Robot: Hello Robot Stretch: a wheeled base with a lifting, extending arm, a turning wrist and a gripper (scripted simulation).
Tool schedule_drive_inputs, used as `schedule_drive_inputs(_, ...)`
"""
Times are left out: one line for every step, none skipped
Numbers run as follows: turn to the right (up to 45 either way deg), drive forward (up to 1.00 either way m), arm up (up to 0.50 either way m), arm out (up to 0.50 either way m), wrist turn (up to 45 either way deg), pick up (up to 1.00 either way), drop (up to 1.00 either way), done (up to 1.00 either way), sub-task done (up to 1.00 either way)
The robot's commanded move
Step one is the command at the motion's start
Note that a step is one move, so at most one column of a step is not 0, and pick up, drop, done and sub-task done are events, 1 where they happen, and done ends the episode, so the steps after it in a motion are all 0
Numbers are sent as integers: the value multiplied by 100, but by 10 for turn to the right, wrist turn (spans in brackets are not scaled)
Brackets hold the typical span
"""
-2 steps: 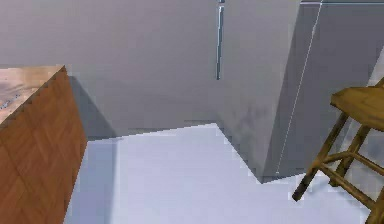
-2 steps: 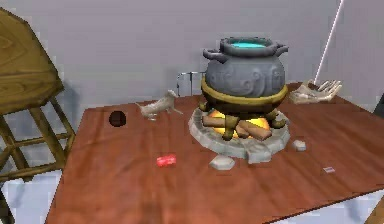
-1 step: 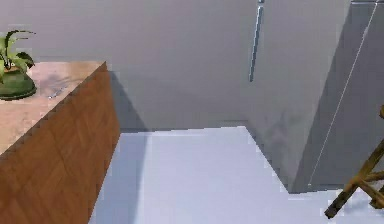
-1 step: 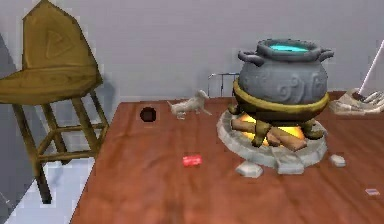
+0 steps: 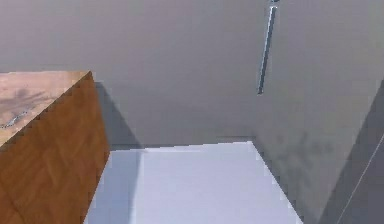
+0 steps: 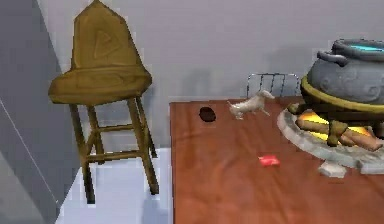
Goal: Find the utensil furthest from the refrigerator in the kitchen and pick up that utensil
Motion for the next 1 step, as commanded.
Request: schedule_drive_inputs(-60,0,0,0,0,0,0,0,0)
